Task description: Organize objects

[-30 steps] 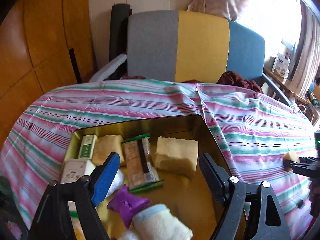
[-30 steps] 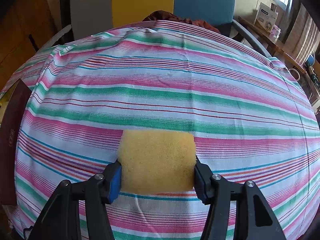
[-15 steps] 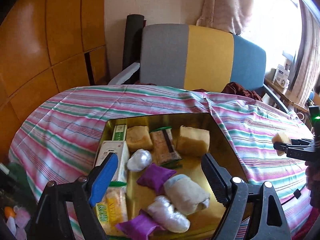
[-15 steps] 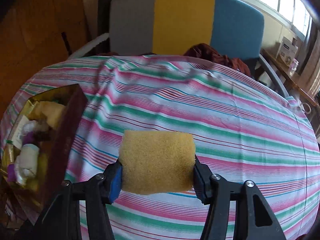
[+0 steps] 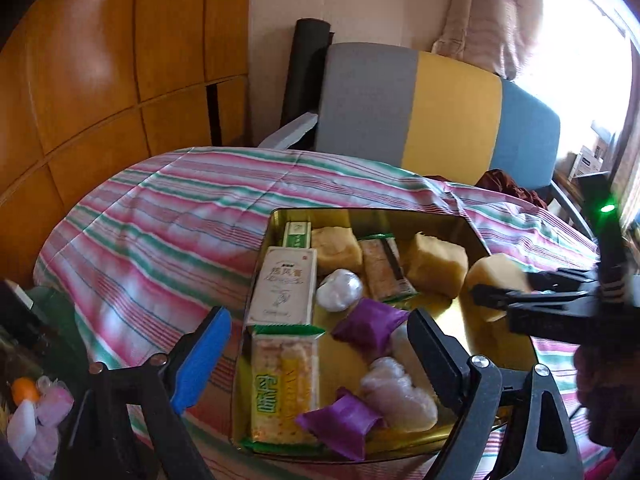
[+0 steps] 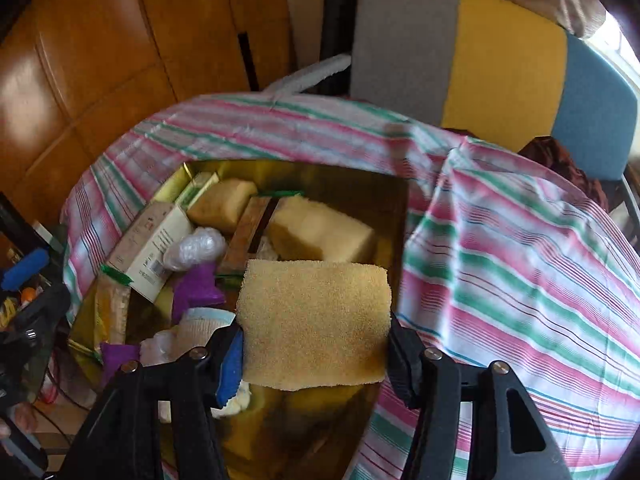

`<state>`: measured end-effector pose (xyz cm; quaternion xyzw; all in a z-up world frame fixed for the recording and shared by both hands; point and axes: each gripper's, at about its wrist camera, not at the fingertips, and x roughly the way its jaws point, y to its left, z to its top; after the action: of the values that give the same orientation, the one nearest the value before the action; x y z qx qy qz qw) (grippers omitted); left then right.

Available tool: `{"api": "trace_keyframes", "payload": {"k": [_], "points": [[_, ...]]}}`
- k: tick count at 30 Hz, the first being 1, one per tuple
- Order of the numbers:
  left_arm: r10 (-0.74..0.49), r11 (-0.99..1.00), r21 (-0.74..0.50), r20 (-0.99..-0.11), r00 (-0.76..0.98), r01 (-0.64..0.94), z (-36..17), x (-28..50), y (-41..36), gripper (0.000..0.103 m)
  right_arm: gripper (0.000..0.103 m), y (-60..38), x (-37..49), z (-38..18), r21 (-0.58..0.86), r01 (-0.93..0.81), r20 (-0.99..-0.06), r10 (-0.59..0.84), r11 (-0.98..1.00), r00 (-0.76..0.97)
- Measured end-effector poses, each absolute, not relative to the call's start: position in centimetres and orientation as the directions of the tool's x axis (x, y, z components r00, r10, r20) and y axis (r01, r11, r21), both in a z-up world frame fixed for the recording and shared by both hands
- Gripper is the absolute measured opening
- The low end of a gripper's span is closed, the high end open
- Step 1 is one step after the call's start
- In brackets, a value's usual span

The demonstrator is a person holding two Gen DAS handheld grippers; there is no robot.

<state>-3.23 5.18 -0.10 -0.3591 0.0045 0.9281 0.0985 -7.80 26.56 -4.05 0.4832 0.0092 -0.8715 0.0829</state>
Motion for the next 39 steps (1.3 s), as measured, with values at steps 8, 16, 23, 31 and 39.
{"api": "trace_keyframes", "payload": {"k": [8, 16, 23, 31, 39], "points": [[0.161, -0.986, -0.079, -0.679, -0.716, -0.147, -0.7, -3.3, 3.7, 0.099, 0.064, 25.4, -9.9, -7.4, 0.065, 0.117, -0.885, -0.112, -0.991, -0.451], [0.142, -0.99, -0.083, -0.677, -0.722, -0.117, -0.7, -3.2, 3.2, 0.103, 0.078, 25.4, -8.2, -6.2, 0.074, 0.112, -0.852, -0.121, -0.991, -0.509], [0.106, -0.994, -0.051, -0.662, -0.742, -0.097, -0.2, -2.5, 3.2, 0.103, 0.078, 25.1, -5.2, -3.7, 0.08, 0.085, -0.799, -0.115, -0.993, -0.59], [0.076, -0.996, -0.014, -0.633, -0.771, -0.086, 0.6, -1.0, 4.0, 0.103, 0.079, 26.1, 0.1, -0.8, 0.087, -0.065, -0.726, -0.019, -0.994, -0.687], [0.084, -0.995, -0.011, -0.631, -0.771, -0.099, 0.2, 0.9, 4.6, 0.103, 0.079, 25.8, 2.9, -1.7, -0.008, -0.158, -0.706, 0.117, -0.987, -0.698]]}}
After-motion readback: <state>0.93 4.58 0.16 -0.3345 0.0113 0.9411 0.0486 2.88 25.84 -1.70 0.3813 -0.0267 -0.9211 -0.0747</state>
